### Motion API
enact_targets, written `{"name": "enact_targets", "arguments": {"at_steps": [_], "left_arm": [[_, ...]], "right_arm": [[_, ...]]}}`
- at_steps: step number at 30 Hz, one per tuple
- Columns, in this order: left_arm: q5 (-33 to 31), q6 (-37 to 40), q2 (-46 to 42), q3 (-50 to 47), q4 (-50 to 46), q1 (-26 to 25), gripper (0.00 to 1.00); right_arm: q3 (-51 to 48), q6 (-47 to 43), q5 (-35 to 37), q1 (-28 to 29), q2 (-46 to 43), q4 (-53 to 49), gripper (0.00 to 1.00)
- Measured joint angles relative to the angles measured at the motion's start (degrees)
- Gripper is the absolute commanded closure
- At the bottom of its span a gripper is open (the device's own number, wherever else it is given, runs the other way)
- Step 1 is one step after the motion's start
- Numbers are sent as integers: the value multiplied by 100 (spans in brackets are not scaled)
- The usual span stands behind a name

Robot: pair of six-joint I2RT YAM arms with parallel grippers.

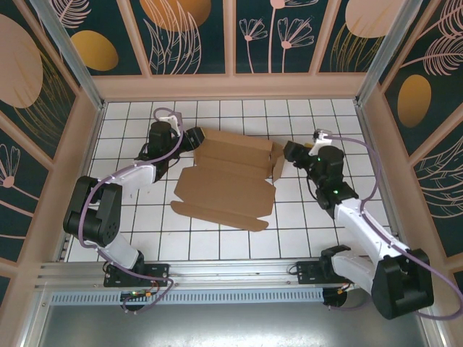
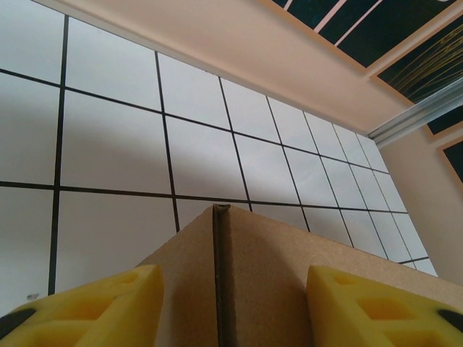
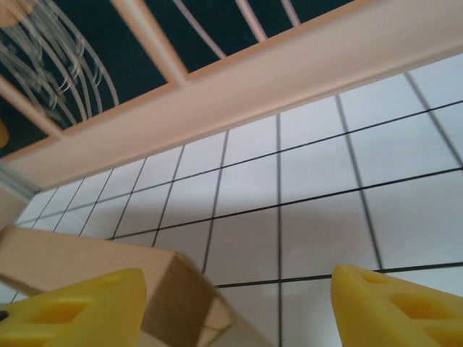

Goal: Fold the paper box

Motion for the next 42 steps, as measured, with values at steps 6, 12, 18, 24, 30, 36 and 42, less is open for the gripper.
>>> {"name": "enact_targets", "arguments": {"at_steps": [6, 12, 18, 24, 30, 36, 42], "left_arm": [[48, -2, 31, 35, -33, 0, 48], [109, -17, 85, 76, 11, 4, 49], [127, -17, 168, 153, 17, 4, 50], [168, -20, 223, 195, 37, 4, 51], [229, -22, 225, 197, 35, 17, 52], [297, -39, 240, 208, 35, 20, 53], [341, -107, 247, 208, 35, 20, 55]], "right_arm": [[-901, -715, -229, -695, 59, 1180, 47], [-1097, -2050, -1582, -1043, 837, 1904, 49], [-1108, -3327, -2625, -1069, 1241, 1943, 54], [-737, -4238, -2848, -935, 2118, 1425, 57], [-350, -4732, -2983, -651, 2393, 1139, 57], [-9, -4962, -2852, -286, 2588, 935, 59], [413, -4907, -2341, -120, 2898, 920, 49]]}}
